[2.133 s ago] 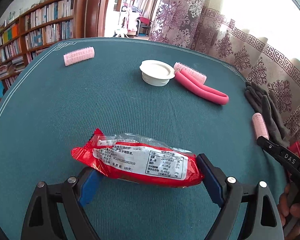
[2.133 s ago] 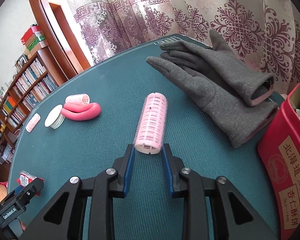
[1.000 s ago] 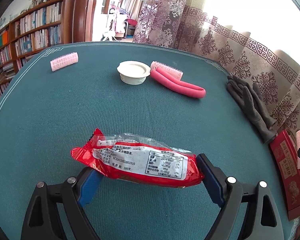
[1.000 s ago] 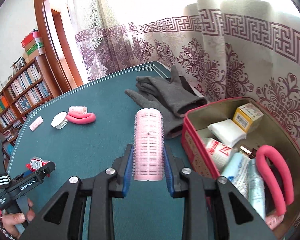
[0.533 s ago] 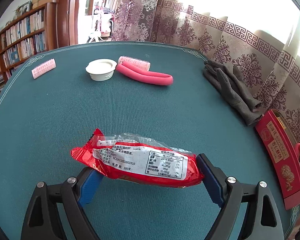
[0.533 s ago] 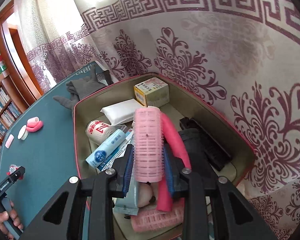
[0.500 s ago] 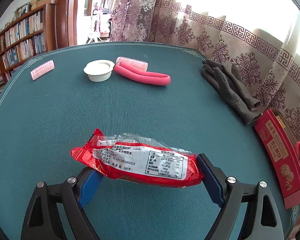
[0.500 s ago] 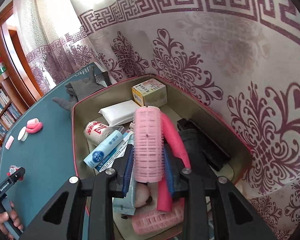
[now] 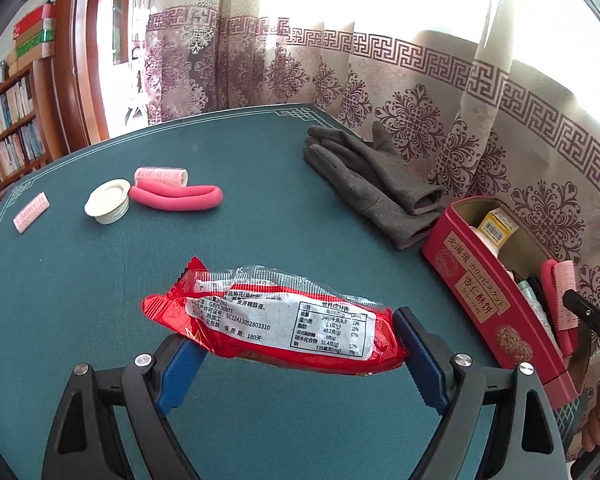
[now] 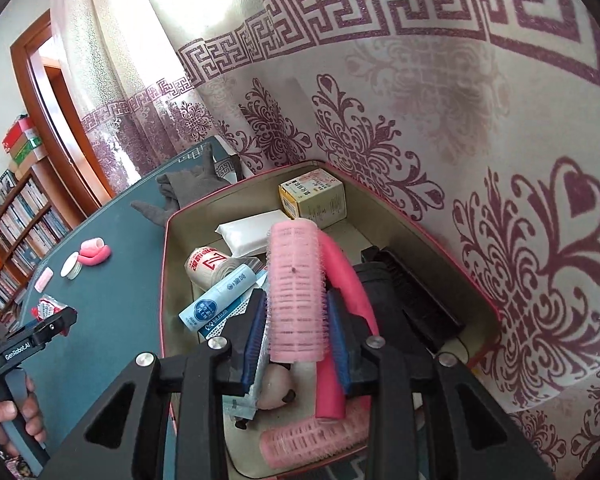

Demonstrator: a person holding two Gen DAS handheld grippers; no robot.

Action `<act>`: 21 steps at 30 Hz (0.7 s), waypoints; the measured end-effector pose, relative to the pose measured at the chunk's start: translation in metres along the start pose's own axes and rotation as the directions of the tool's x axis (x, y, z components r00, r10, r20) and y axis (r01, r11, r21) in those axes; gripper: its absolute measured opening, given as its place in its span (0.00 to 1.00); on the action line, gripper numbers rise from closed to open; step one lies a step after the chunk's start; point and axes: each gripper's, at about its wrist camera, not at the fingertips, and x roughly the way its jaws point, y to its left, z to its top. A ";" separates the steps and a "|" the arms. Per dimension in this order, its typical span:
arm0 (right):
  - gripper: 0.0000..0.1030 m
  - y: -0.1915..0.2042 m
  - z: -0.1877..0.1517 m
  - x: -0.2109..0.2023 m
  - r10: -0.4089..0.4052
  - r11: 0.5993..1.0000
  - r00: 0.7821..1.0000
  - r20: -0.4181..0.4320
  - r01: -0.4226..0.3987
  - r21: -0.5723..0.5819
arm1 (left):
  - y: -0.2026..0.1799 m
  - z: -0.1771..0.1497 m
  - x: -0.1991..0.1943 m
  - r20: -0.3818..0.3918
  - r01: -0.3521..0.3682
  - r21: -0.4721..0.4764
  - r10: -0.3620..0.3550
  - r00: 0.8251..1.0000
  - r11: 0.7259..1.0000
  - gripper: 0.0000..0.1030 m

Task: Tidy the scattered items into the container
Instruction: 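Carry the red packet and pink curler over the red tin and release both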

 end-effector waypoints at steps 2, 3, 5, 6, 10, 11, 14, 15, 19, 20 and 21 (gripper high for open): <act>0.40 -0.001 0.000 -0.007 -0.004 1.000 1.000 0.027 0.004 -0.005 | -0.019 0.007 -0.001 0.008 0.022 0.037 -0.022 1.000 0.999 0.88; 0.41 -0.001 -0.001 -0.011 -0.007 1.000 0.999 0.041 0.008 -0.014 | -0.028 0.010 -0.001 0.010 0.032 0.054 -0.033 0.999 0.998 0.88; 0.44 0.001 -0.001 -0.018 -0.020 0.999 0.997 0.071 0.022 -0.033 | -0.048 0.016 0.001 0.010 0.057 0.086 -0.058 0.998 0.995 0.88; 0.44 0.001 -0.001 -0.021 -0.031 0.999 0.996 0.085 0.035 -0.042 | -0.057 0.019 0.002 0.008 0.070 0.098 -0.071 0.997 0.993 0.88; 0.44 -0.003 -0.002 -0.025 -0.059 0.996 0.992 0.112 0.067 -0.064 | -0.093 0.030 0.004 0.013 0.105 0.156 -0.108 0.994 0.982 0.88; 0.44 -0.005 -0.002 -0.025 -0.067 0.995 0.991 0.112 0.074 -0.066 | -0.102 0.033 0.004 0.017 0.112 0.169 -0.116 0.993 0.979 0.88; 0.44 -0.014 -0.003 -0.022 -0.071 0.996 0.993 0.098 0.076 -0.043 | -0.125 0.043 0.006 0.028 0.130 0.206 -0.139 0.990 0.970 0.88; 0.44 -0.016 -0.003 -0.021 -0.071 0.997 0.993 0.094 0.074 -0.035 | -0.132 0.046 0.006 0.033 0.135 0.218 -0.145 0.989 0.967 0.88; 0.44 -0.017 -0.004 -0.022 -0.072 0.996 0.992 0.099 0.076 -0.036 | -0.159 0.058 0.011 0.047 0.152 0.262 -0.170 0.984 0.953 0.90; 0.44 -0.016 -0.004 -0.023 -0.073 0.996 0.992 0.104 0.078 -0.042 | -0.164 0.060 0.014 0.043 0.158 0.269 -0.176 0.983 0.950 0.91; 0.44 -0.013 -0.005 -0.024 -0.075 0.995 0.991 0.109 0.081 -0.051 | -0.168 0.062 0.016 0.036 0.164 0.274 -0.180 0.983 0.948 0.91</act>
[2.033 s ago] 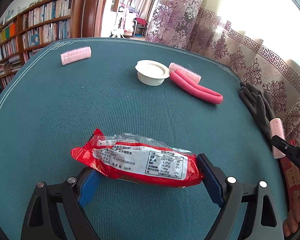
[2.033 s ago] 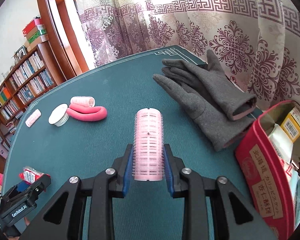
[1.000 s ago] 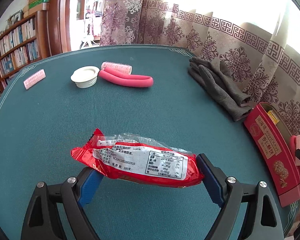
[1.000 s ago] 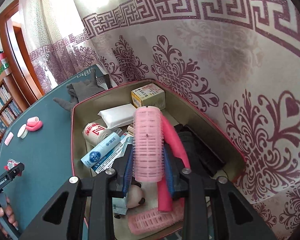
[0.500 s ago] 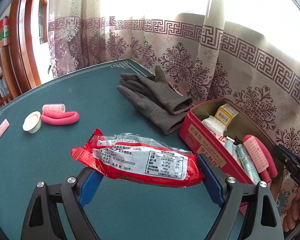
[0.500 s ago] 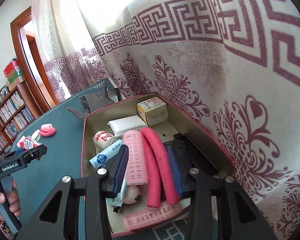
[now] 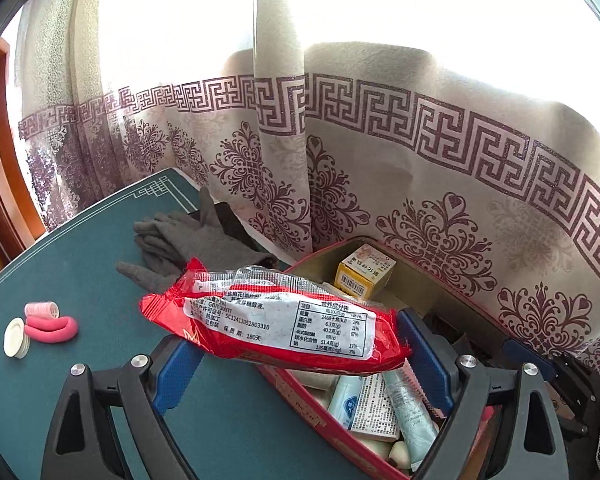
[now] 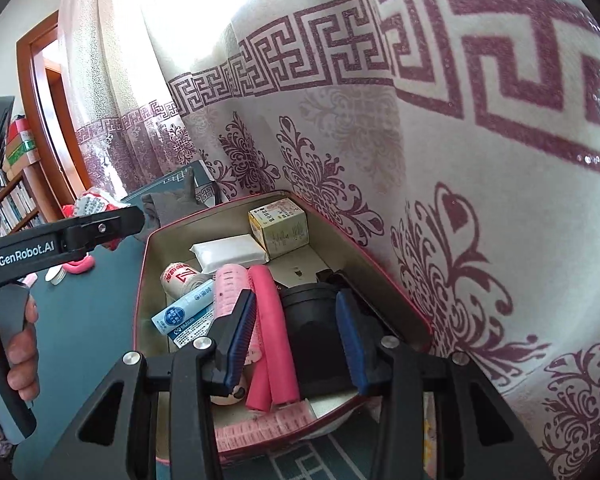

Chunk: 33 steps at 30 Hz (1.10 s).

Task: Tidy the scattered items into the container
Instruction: 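Carry the red packet and pink curler over the red tin and release both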

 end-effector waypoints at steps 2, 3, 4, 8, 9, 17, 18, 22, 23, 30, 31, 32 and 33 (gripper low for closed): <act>0.44 0.007 -0.002 -0.002 -0.009 0.999 1.000 0.015 0.010 -0.033 | -0.005 0.001 0.007 -0.024 0.005 0.006 -0.005 1.000 1.000 0.91; 0.44 0.011 -0.003 -0.003 -0.015 0.998 1.000 0.022 0.016 -0.053 | -0.005 -0.001 0.008 -0.029 0.008 0.006 -0.008 1.000 1.000 0.91; 0.46 0.015 -0.004 -0.004 -0.019 0.997 0.999 0.029 0.021 -0.072 | -0.005 -0.002 0.009 -0.032 0.011 0.004 -0.011 0.999 1.000 0.92; 0.65 0.023 -0.007 -0.006 -0.001 0.995 0.999 0.042 0.005 -0.095 | 0.003 -0.011 0.014 -0.059 0.011 -0.025 -0.012 0.998 1.000 0.92; 0.66 0.024 -0.007 -0.006 0.002 0.996 0.999 0.041 0.001 -0.092 | 0.007 -0.013 0.015 -0.064 0.009 -0.038 -0.012 0.998 0.999 0.92; 0.68 0.026 -0.008 -0.002 0.011 0.997 1.000 0.021 -0.009 -0.077 | 0.009 -0.010 0.013 -0.054 0.021 -0.059 -0.024 0.998 0.998 0.92; 0.68 0.026 -0.008 -0.002 0.011 0.997 1.000 0.021 -0.009 -0.079 | 0.007 -0.010 0.013 -0.053 0.024 -0.052 -0.027 0.998 0.998 0.92; 0.70 0.025 -0.009 -0.002 0.016 0.997 1.000 0.019 -0.014 -0.078 | -0.003 -0.007 0.011 -0.037 0.027 -0.033 -0.028 0.999 0.999 0.99; 0.70 0.025 -0.010 -0.001 0.017 0.997 1.000 0.018 -0.015 -0.076 | -0.005 -0.006 0.011 -0.038 0.031 -0.027 -0.032 0.999 0.999 0.99; 0.72 0.019 -0.010 0.001 0.019 0.999 1.000 0.005 -0.019 -0.051 | -0.013 -0.007 0.011 -0.034 0.016 0.011 -0.015 0.999 1.000 0.99; 0.73 0.019 -0.010 0.002 0.019 0.999 1.000 0.004 -0.019 -0.050 | -0.013 -0.007 0.011 -0.036 0.015 0.011 -0.014 0.999 1.000 0.99; 0.73 0.019 -0.010 0.002 0.019 0.999 1.000 0.003 -0.019 -0.049 | -0.013 -0.008 0.012 -0.038 0.013 0.012 -0.013 0.999 1.000 0.99; 0.73 0.019 -0.011 0.002 0.019 0.999 1.000 0.002 -0.019 -0.050 | -0.013 -0.008 0.012 -0.039 0.011 0.013 -0.011 0.999 1.000 0.99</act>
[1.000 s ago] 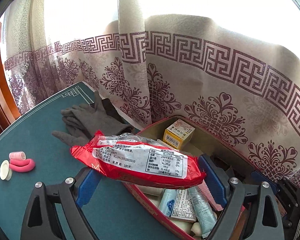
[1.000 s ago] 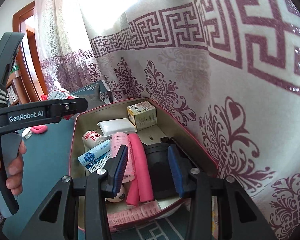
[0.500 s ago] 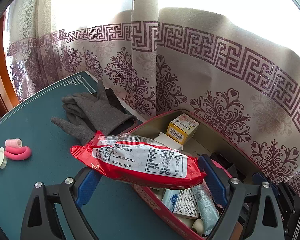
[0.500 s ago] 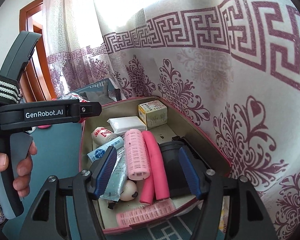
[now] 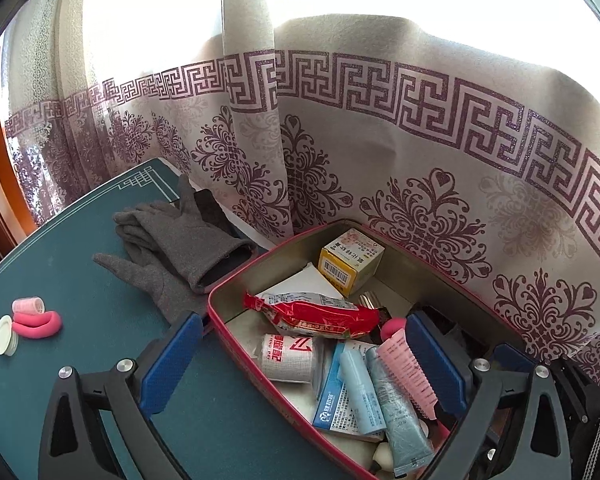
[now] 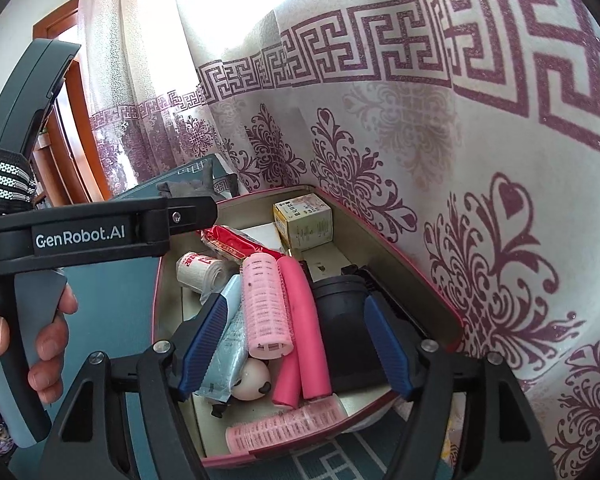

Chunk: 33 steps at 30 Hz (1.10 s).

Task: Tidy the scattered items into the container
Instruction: 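Carry the red packet and pink curler over the red tin and release both, then move both open grippers back over the table toward the remaining items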

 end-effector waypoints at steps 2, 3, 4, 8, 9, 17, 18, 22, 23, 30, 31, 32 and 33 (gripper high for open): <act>0.74 0.001 0.000 0.001 0.000 1.000 1.000 -0.002 0.000 -0.003 | 0.001 -0.002 0.001 -0.002 -0.006 0.003 0.006 1.000 1.000 0.99; 0.74 0.002 0.000 0.001 0.000 1.000 1.000 -0.003 0.000 -0.005 | 0.001 -0.003 0.001 -0.002 -0.011 0.006 0.011 1.000 1.000 0.99; 0.74 0.002 0.000 0.001 0.000 1.000 1.000 -0.003 0.000 -0.006 | 0.001 -0.004 0.001 -0.001 -0.017 0.008 0.017 1.000 1.000 0.99; 0.75 0.003 0.000 0.001 -0.001 1.000 1.000 -0.004 0.001 -0.005 | 0.005 -0.007 0.001 -0.002 -0.030 0.010 0.030 1.000 1.000 0.99; 0.75 0.003 0.000 0.001 -0.001 1.000 1.000 -0.003 0.001 -0.004 | 0.007 -0.008 0.001 -0.004 -0.032 0.008 0.033 0.999 0.999 0.99; 0.76 0.010 0.001 -0.003 0.004 1.000 1.000 0.009 -0.004 -0.009 | 0.037 -0.024 0.000 -0.033 -0.078 -0.059 0.076 0.997 0.995 0.99; 0.76 0.011 0.002 -0.003 0.004 1.000 1.000 0.011 -0.004 -0.010 | 0.043 -0.027 0.000 -0.037 -0.086 -0.073 0.084 0.996 0.994 0.99; 0.76 0.020 0.002 -0.006 0.007 1.000 1.000 0.023 -0.007 -0.021 | 0.068 -0.039 -0.004 -0.051 -0.116 -0.133 0.110 0.993 0.984 0.99; 0.76 0.022 0.003 -0.007 0.008 1.000 1.000 0.027 -0.008 -0.025 | 0.075 -0.042 -0.005 -0.055 -0.126 -0.146 0.119 0.991 0.981 0.99; 0.77 0.051 0.007 -0.010 0.052 0.997 0.998 0.044 -0.050 -0.057 | 0.121 -0.062 -0.023 -0.054 -0.209 -0.215 0.202 0.978 0.954 0.99; 0.77 0.056 0.008 -0.010 0.060 0.996 0.997 0.045 -0.057 -0.062 | 0.128 -0.066 -0.026 -0.055 -0.222 -0.225 0.215 0.975 0.949 0.99; 0.78 0.062 0.008 -0.009 0.068 0.996 0.997 0.045 -0.065 -0.066 | 0.136 -0.069 -0.029 -0.058 -0.235 -0.238 0.228 0.972 0.942 0.99; 0.78 0.067 0.008 -0.008 0.077 0.995 0.996 0.044 -0.073 -0.071 | 0.143 -0.073 -0.032 -0.062 -0.249 -0.250 0.241 0.968 0.935 0.99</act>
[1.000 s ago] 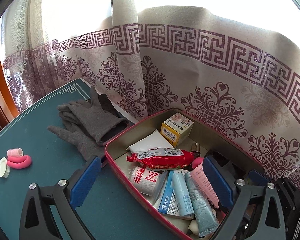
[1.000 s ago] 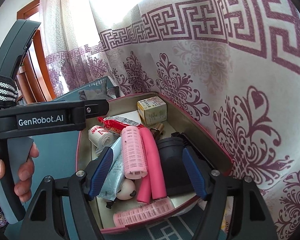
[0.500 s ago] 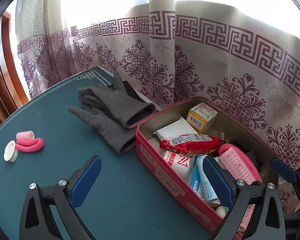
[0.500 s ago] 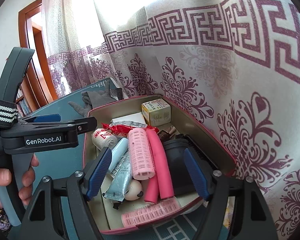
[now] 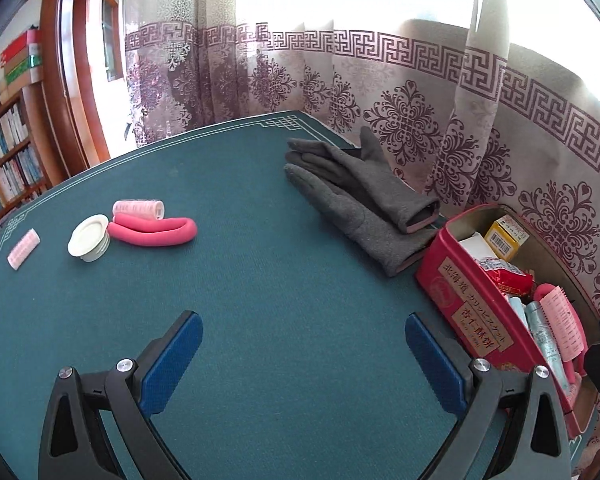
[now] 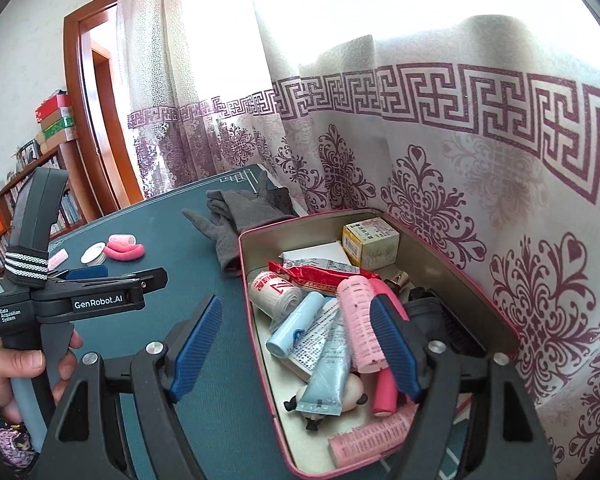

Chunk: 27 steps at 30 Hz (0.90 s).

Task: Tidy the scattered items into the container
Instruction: 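Move both open grippers back over the table toward the remaining items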

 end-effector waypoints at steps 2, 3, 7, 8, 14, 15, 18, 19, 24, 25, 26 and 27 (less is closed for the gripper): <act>0.78 0.011 0.000 0.002 0.018 1.000 1.000 -0.003 -0.018 -0.013 | 0.018 -0.003 -0.001 0.001 -0.032 -0.024 0.032 0.999 0.999 0.99; 0.78 0.017 0.000 0.004 0.026 0.999 1.000 -0.007 -0.026 -0.020 | 0.026 -0.005 -0.002 0.002 -0.049 -0.034 0.049 0.999 0.998 0.99; 0.78 0.041 -0.002 0.011 0.056 0.997 0.998 -0.032 -0.058 -0.058 | 0.058 -0.015 -0.006 0.003 -0.098 -0.075 0.099 0.995 0.992 0.99; 0.78 0.048 -0.002 0.013 0.063 0.996 0.997 -0.039 -0.066 -0.067 | 0.066 -0.017 -0.006 0.000 -0.104 -0.087 0.104 0.995 0.991 0.99; 0.78 0.083 -0.008 0.030 0.106 0.987 0.989 -0.104 -0.117 -0.106 | 0.104 -0.029 -0.006 -0.017 -0.128 -0.125 0.127 0.992 0.984 0.99; 0.78 0.088 -0.010 0.034 0.110 0.986 0.987 -0.118 -0.123 -0.113 | 0.110 -0.031 -0.006 -0.020 -0.133 -0.130 0.131 0.991 0.983 0.99; 0.78 0.103 -0.014 0.049 0.121 0.982 0.980 -0.161 -0.141 -0.124 | 0.132 -0.037 -0.005 -0.034 -0.154 -0.158 0.150 0.988 0.975 0.99; 0.78 0.107 -0.016 0.055 0.124 0.981 0.977 -0.176 -0.147 -0.127 | 0.141 -0.038 -0.004 -0.041 -0.160 -0.172 0.156 0.987 0.972 0.99; 0.78 0.129 -0.019 0.087 0.132 0.973 0.962 -0.239 -0.172 -0.156 | 0.184 -0.047 0.000 -0.075 -0.207 -0.241 0.194 0.978 0.948 0.99; 0.78 0.135 -0.019 0.094 0.133 0.971 0.960 -0.248 -0.177 -0.163 | 0.192 -0.048 0.001 -0.081 -0.214 -0.255 0.200 0.976 0.943 0.99; 0.79 0.141 -0.017 0.102 0.135 0.968 0.957 -0.256 -0.182 -0.171 | 0.200 -0.050 0.001 -0.085 -0.222 -0.270 0.206 0.975 0.937 0.99; 0.79 0.147 -0.016 0.111 0.136 0.966 0.955 -0.263 -0.187 -0.180 | 0.207 -0.052 0.002 -0.088 -0.227 -0.288 0.210 0.974 0.930 0.99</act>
